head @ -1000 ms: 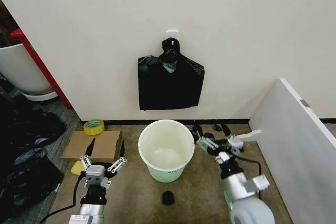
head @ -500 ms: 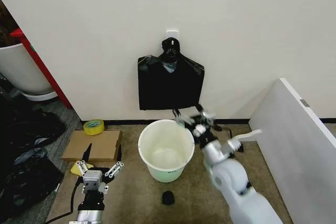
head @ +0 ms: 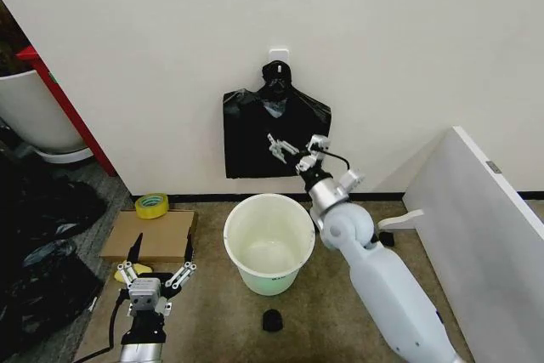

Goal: Place the garbage bag over the trash bin.

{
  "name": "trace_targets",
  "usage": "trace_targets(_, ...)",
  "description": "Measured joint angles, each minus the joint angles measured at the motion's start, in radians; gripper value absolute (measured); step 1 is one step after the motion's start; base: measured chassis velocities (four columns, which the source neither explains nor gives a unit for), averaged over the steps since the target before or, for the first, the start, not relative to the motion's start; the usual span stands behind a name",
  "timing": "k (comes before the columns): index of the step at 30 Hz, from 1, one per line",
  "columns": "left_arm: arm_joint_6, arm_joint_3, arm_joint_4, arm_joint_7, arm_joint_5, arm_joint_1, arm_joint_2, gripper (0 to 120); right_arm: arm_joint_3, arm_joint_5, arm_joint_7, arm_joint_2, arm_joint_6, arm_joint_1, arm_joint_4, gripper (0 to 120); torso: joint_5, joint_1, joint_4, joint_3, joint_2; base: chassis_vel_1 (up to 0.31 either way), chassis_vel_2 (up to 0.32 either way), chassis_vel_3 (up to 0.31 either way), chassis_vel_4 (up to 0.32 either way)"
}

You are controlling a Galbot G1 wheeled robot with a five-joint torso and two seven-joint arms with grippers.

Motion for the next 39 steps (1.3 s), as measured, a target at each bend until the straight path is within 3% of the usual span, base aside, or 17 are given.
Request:
trace_targets(11, 0.0, -0.001, -0.006, -0.006, -0.002, 0.002, -0.001, 97, -0.016, 0.004, -0.001, 0.012, -0.006, 0.091, -0.089, 100, 0.0001, 0.0, -0.0001, 0.0, 0.0, 0.0, 0.0, 0.0, 0.0)
trace_targets(14, 0.0, -0.001, -0.006, -0.009, -0.002, 0.002, -0.002, 97, -0.023, -0.003, -0.002, 0.018, -0.006, 0.11, -0.105, 84, 0.0001, 0.0, 0.0, 0.0, 0.0, 0.0, 0.0, 0.0, 0.0)
trace_targets(19, 0.0, -0.001, -0.005, -0.011, -0.002, 0.001, -0.003, 97, -0.023, -0.012, -0.004, 0.019, -0.006, 0.113, -0.111, 70, 0.0001, 0.0, -0.0001, 0.0, 0.0, 0.0, 0.0, 0.0, 0.0)
trace_targets(22, 0.0, 0.0, -0.003, -0.013, -0.002, 0.0, -0.004, 97, -0.021, -0.014, -0.006, 0.019, -0.006, 0.115, -0.118, 53, 0.0002, 0.0, -0.0001, 0.0, 0.0, 0.0, 0.0, 0.0, 0.0)
trace_targets(28, 0.0, 0.0, -0.003, -0.014, -0.002, 0.001, -0.004, 97, -0.021, -0.016, -0.005, 0.021, -0.006, 0.125, -0.133, 37, 0.0002, 0.0, 0.0, 0.0, 0.0, 0.0, 0.0, 0.0, 0.0)
trace_targets(36, -0.001, -0.002, -0.006, -0.015, -0.007, -0.002, 0.002, 97, -0.023, -0.006, 0.002, 0.026, 0.0, 0.145, -0.162, 4, 0.0002, 0.0, 0.0, 0.0, 0.0, 0.0, 0.0, 0.0, 0.0)
trace_targets(39, -0.001, -0.002, -0.006, -0.015, -0.007, -0.005, 0.002, 97, -0.025, -0.006, 0.004, 0.023, 0.004, 0.146, -0.159, 0, 0.0001, 0.0, -0.0001, 0.0, 0.0, 0.0, 0.0, 0.0, 0.0)
